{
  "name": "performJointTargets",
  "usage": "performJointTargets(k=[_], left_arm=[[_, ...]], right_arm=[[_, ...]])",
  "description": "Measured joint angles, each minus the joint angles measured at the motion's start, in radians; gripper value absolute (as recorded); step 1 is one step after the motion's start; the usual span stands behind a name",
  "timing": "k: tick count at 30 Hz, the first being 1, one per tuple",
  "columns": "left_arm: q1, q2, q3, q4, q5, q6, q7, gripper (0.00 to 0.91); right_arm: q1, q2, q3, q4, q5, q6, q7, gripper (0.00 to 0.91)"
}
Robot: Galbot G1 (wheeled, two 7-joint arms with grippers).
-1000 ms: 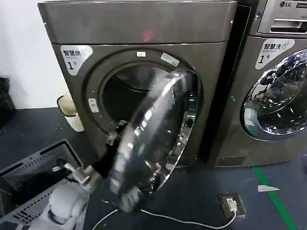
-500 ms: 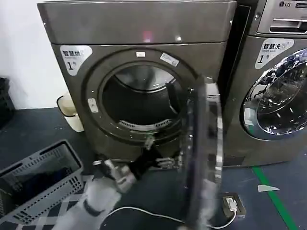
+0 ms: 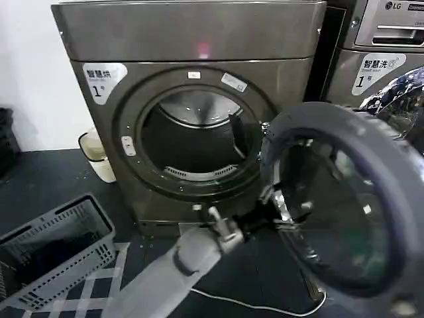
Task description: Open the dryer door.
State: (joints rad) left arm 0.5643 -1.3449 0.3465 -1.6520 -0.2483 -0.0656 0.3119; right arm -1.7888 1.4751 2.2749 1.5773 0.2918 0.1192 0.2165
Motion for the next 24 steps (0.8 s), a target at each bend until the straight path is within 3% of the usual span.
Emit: performJointTargets(k=[7, 16, 24], left_arm=[[-0.073, -0.104, 0.031, 0.099, 0.013, 0.004, 0.003, 0.907], [-0.132, -0.202, 0.032, 0.221, 0.027, 0.006, 0.004, 0.907], [-0.1, -0.168, 0.041, 0.178, 0.024, 0.012, 0.008, 0.907]], right_arm=[[-0.036, -0.051, 0.062, -0.107, 0.019, 0.019, -0.029, 0.907], [-0.024, -0.052, 0.055, -0.12, 0.016, 0.032, -0.046, 0.907], [-0.022, -0.055, 0.045, -0.129, 0.019, 0.066, -0.067, 0.907]])
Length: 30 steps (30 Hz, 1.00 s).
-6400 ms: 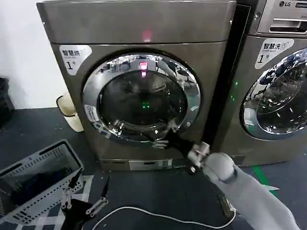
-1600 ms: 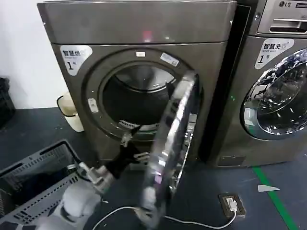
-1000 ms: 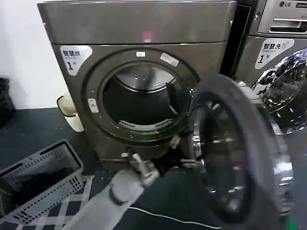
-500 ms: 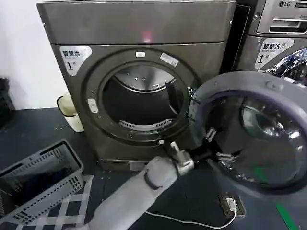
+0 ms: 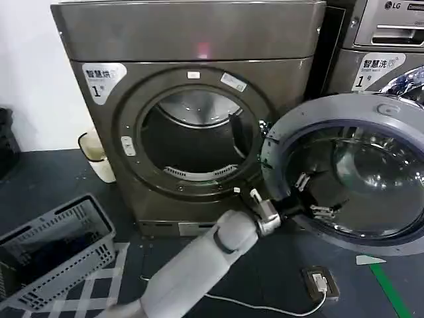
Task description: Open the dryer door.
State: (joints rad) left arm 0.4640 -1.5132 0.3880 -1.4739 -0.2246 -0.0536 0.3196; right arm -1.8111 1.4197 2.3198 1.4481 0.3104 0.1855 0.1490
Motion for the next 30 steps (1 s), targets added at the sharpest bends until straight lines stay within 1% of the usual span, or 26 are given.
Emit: performJointTargets(k=[3, 8, 11, 13, 16, 20, 24, 26, 29, 30], left_arm=[[0.016, 0.057, 0.009, -0.055, 0.005, -0.009, 0.003, 0.907], [0.017, 0.209, -0.001, -0.159, 0.054, -0.023, 0.011, 0.907], [0.008, 0.315, -0.025, -0.184, 0.149, -0.044, 0.029, 0.907], [-0.004, 0.386, -0.042, -0.204, 0.216, -0.061, 0.061, 0.907], [-0.019, 0.503, -0.069, -0.227, 0.324, -0.117, 0.093, 0.907], [-0.041, 0.674, -0.09, -0.221, 0.51, -0.242, 0.11, 0.907], [-0.06, 0.808, -0.095, -0.203, 0.665, -0.362, 0.134, 0.907], [-0.069, 0.872, -0.091, -0.187, 0.758, -0.459, 0.16, 0.907], [-0.077, 0.947, -0.09, -0.159, 0.894, -0.64, 0.201, 0.907], [-0.077, 0.973, -0.09, -0.152, 0.958, -0.682, 0.205, 0.907]], right_arm=[[0.004, -0.002, -0.008, -0.001, 0.001, 0.011, -0.009, 0.907], [0.006, -0.004, -0.018, -0.01, 0.004, 0.017, -0.016, 0.907], [0.006, -0.013, -0.025, -0.019, 0.006, 0.021, -0.02, 0.907], [0.008, -0.019, -0.031, -0.023, 0.006, 0.021, -0.022, 0.907], [0.015, -0.024, -0.042, -0.023, 0.006, 0.021, -0.027, 0.907], [0.025, -0.029, -0.061, -0.021, 0.006, 0.021, -0.031, 0.907], [0.034, -0.035, -0.075, -0.019, 0.006, 0.021, -0.032, 0.907], [0.039, -0.039, -0.083, -0.019, 0.006, 0.021, -0.032, 0.907], [0.047, -0.04, -0.094, -0.019, 0.004, 0.021, -0.032, 0.907], [0.05, -0.039, -0.098, -0.019, 0.003, 0.021, -0.033, 0.907]])
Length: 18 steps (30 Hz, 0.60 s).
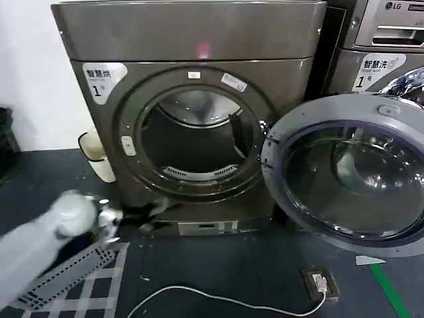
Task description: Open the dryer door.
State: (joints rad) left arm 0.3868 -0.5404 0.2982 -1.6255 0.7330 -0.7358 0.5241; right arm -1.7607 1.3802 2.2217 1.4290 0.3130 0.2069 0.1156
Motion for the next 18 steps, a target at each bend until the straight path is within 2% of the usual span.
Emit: performJointTargets(k=[4, 10, 14, 18], left_arm=[[-0.006, 0.054, -0.022, 0.035, 0.226, -0.086, -0.001, 0.907], [-0.087, 0.001, -0.084, 0.146, 0.618, -0.091, 0.053, 0.907], [-0.167, -0.036, -0.044, 0.265, 0.679, -0.09, 0.095, 0.907], [-0.189, -0.031, 0.009, 0.341, 0.679, -0.09, 0.111, 0.907]], right_arm=[[0.008, 0.005, -0.012, -0.001, 0.0, 0.011, -0.004, 0.907], [0.011, 0.015, -0.022, -0.005, 0.0, 0.024, -0.009, 0.907], [0.016, 0.019, -0.022, -0.007, 0.002, 0.027, -0.009, 0.907], [0.015, 0.025, -0.021, -0.007, 0.001, 0.025, -0.01, 0.907]])
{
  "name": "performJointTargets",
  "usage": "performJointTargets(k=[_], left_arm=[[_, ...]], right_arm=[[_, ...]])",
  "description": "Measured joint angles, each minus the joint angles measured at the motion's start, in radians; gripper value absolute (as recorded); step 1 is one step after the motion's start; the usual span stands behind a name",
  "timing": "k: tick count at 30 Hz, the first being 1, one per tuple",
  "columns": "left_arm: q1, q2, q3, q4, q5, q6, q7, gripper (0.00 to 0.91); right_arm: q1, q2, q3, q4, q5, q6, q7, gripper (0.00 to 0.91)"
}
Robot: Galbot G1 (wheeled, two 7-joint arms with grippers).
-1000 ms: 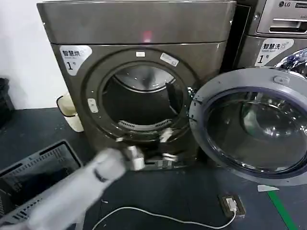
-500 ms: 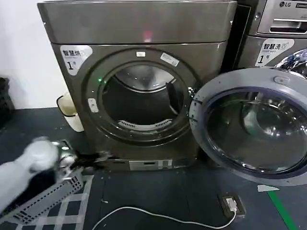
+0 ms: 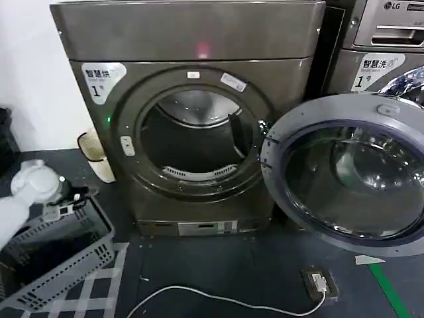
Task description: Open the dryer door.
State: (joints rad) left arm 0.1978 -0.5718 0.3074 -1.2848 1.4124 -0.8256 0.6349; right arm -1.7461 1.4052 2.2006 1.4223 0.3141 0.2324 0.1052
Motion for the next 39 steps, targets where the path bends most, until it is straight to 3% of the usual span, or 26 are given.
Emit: performJointTargets(k=[15, 39], left_arm=[[0.018, 0.054, 0.083, 0.144, -0.104, 0.001, 0.029, 0.907], [0.089, 0.115, -0.005, 0.179, -0.199, 0.002, 0.068, 0.907]], right_arm=[[0.006, 0.003, -0.001, -0.01, -0.001, 0.0, -0.008, 0.907], [0.038, 0.013, 0.072, -0.012, 0.033, -0.016, -0.029, 0.907]])
